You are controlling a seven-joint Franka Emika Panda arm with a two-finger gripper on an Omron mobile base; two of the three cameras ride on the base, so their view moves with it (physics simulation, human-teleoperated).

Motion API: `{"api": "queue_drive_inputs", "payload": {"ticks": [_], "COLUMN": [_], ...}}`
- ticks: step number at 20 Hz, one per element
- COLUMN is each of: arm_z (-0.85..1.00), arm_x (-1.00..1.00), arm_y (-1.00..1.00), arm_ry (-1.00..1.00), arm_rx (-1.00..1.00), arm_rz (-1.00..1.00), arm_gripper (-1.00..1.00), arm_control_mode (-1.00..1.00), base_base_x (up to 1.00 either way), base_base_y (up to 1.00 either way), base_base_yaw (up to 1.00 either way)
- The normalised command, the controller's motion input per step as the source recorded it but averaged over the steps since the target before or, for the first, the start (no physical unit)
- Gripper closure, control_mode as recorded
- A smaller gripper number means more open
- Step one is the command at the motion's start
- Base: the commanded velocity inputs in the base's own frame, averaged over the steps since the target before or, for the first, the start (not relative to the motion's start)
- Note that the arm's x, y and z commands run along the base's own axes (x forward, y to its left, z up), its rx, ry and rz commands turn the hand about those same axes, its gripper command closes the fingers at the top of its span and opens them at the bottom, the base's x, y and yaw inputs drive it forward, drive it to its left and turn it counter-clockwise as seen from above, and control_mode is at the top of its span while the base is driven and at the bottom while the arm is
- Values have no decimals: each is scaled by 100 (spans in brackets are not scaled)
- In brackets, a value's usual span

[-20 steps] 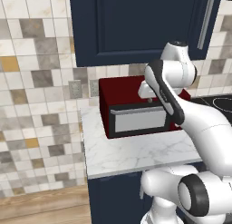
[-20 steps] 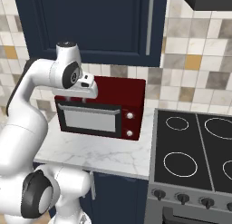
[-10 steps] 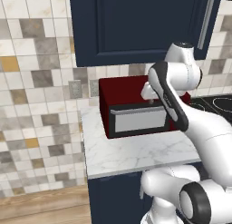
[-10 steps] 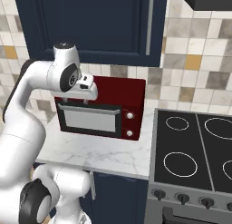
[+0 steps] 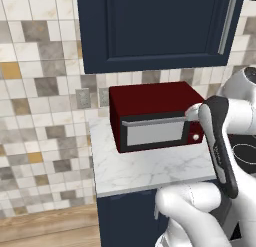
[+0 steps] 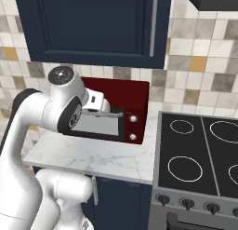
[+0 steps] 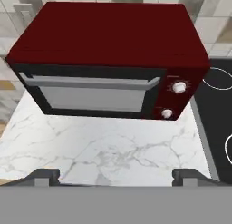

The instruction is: Get the candle and the beer from the cabinet and move them to the dining counter.

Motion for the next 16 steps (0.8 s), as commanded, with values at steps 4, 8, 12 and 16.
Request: {"api": "queue_drive_inputs", "payload": {"ticks": [4,8,12,16], "arm_z": [52,69,76,82], "arm_x": [-59,-32,-18,-5], "arm_y": [-51,-46,-43,-39], "arm_ry": [-40,-34,-32,-31], "arm_rx": [-5,-8,-10,-7], "arm_rz": [-1,-1,-1,-1], "arm_gripper": [-100,-100,-100,-100], "arm_control_mode": [-100,-100,-100,-100], "base_base_x": [0,0,0,0], "base_base_y": [0,0,0,0], "base_base_yaw": [0,0,0,0]}}
